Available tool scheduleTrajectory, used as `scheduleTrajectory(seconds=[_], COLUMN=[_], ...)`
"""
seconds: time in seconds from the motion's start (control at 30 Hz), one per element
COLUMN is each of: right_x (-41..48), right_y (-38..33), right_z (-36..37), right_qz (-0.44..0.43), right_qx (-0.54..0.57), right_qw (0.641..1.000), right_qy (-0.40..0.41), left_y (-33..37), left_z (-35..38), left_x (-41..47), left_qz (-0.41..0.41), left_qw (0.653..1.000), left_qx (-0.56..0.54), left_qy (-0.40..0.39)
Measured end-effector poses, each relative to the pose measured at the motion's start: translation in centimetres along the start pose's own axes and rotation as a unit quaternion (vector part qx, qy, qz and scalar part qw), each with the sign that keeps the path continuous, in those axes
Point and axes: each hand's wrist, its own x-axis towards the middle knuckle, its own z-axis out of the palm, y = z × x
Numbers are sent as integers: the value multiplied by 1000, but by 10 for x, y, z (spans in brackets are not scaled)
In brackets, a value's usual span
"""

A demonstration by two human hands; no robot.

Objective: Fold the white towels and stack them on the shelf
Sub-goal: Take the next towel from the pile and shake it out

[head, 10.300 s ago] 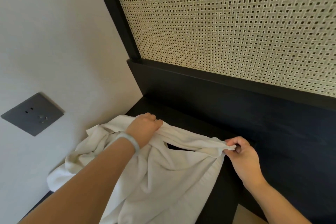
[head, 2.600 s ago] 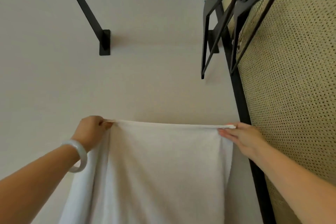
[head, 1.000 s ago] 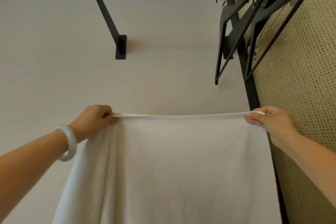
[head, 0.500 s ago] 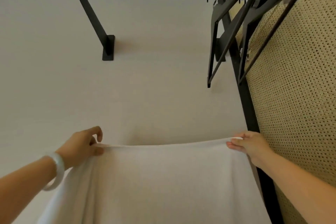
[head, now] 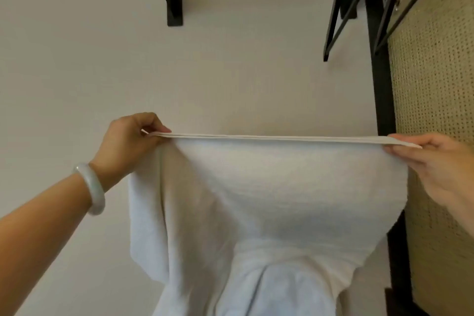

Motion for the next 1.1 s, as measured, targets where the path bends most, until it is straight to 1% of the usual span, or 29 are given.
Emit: scheduleTrajectory(seconds=[0.1, 0.17, 0.27, 0.3, 0.37, 0.43, 0.5, 0.67, 0.73, 0.8, 0.87, 0.9, 0.97, 1.0, 1.03, 1.07, 1.1], right_x=[-92, -155, -243, -272, -325, -369, -402, -446, -456, -464, -470, -472, -477, -480, -482, -484, -487], right_y=[73, 120, 178, 191, 207, 209, 206, 196, 193, 191, 187, 185, 182, 182, 182, 183, 184], right_z=[-24, -37, -55, -60, -70, -81, -94, -120, -127, -131, -128, -127, -121, -117, -111, -104, -97], right_qz=[127, 221, 336, 361, 386, 405, 424, 477, 483, 483, 463, 436, 336, 277, 237, 221, 225], right_qx=[-31, -61, -173, -221, -294, -325, -341, -445, -467, -465, -483, -530, -663, -693, -686, -648, -595], right_qw=[991, 973, 924, 903, 871, 852, 836, 754, 736, 737, 740, 726, 664, 652, 663, 688, 714], right_qy=[-10, 13, 65, 72, 76, 70, 69, 81, 84, 87, 70, 31, -85, -134, -185, -241, -294], left_y=[-33, -52, -69, -71, -69, -62, -55, -45, -43, -40, -36, -33, -26, -21, -15, -8, 0], left_z=[18, 30, 43, 45, 46, 43, 37, 19, 15, 13, 12, 13, 20, 25, 33, 41, 50], left_x=[-112, -190, -306, -341, -402, -449, -482, -529, -540, -552, -562, -566, -568, -567, -565, -563, -561], left_qz=[-28, -25, -18, -21, -16, -7, 1, -37, -26, -19, -36, -53, -76, -80, -81, -78, -69], left_qw=[993, 977, 939, 926, 902, 879, 866, 856, 849, 839, 827, 825, 824, 825, 828, 830, 831], left_qx=[8, 24, 39, 42, 39, 24, 16, 9, 18, 28, 39, 41, 42, 37, 26, 12, -4], left_qy=[-114, -208, -341, -374, -429, -476, -500, -515, -527, -544, -559, -562, -559, -558, -555, -552, -551])
